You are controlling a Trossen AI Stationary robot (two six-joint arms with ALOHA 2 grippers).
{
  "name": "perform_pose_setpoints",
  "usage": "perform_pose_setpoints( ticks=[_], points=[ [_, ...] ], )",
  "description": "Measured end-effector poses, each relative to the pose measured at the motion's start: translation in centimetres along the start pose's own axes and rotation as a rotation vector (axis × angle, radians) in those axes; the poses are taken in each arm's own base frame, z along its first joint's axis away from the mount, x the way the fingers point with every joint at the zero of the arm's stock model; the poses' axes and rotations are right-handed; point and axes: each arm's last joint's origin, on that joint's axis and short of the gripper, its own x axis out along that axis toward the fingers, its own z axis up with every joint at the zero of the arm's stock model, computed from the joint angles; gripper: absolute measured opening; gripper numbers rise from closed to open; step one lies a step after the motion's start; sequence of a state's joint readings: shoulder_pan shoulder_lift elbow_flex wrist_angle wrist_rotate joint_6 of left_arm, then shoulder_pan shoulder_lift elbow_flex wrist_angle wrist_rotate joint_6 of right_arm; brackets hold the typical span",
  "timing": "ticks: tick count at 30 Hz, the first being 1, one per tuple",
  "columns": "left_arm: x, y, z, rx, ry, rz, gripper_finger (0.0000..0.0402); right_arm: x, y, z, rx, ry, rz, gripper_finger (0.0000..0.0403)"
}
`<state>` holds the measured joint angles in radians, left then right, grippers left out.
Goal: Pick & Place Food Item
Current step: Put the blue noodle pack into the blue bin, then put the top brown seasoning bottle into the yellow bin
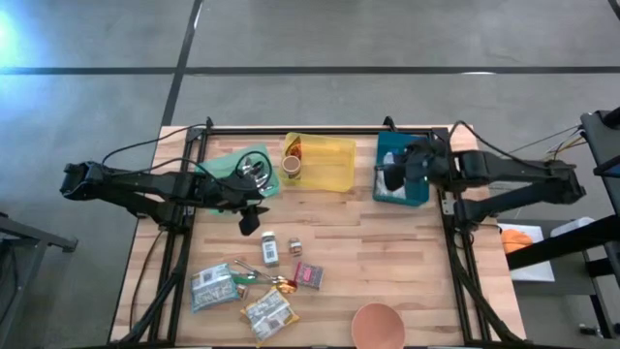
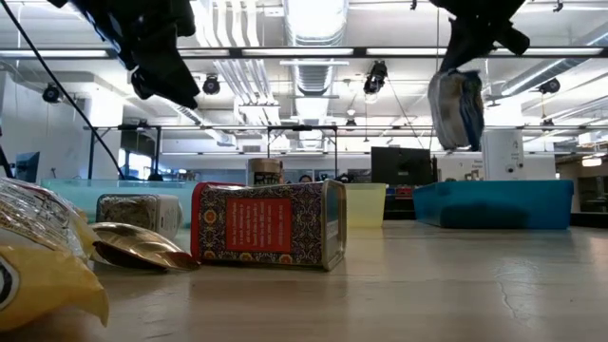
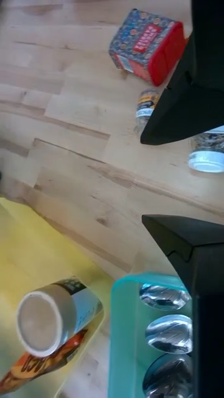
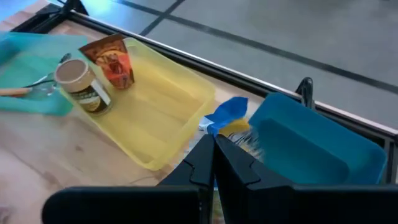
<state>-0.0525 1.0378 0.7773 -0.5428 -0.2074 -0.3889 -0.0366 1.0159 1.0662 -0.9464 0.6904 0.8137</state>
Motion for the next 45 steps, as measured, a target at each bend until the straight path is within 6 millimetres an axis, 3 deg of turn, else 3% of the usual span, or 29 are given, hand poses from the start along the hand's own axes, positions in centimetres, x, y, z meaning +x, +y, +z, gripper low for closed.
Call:
perform_pose_setpoints(
  ticks=[12, 19, 29, 41, 45],
  points=[
    [0.0, -0.1, 0.4, 0.047, -0.049, 0.002, 0.0200, 5.5, -3.7, 1.9, -0.023, 0.119, -0.118, 0.0008],
    [0.0, 0.0, 0.9, 0.100, -0.082, 0.000, 0.0200, 7.4, -5.5, 2.2, -0.009, 0.169, -0.118, 0.0008],
    [0.1, 0.7, 1.4, 0.097, -0.110, 0.022, 0.0200, 9.9, -5.7, 1.5, -0.099, 0.245, -0.151, 0.0008],
    [0.1, 1.0, 1.5, 0.086, -0.112, 0.035, 0.0200, 16.2, -6.1, -0.3, -0.177, 0.478, -0.222, 0.0008],
    [0.1, 1.0, 1.5, 0.088, -0.112, 0.036, 0.0200, 17.3, -5.8, -0.1, -0.212, 0.513, -0.199, 0.0008]
  ],
)
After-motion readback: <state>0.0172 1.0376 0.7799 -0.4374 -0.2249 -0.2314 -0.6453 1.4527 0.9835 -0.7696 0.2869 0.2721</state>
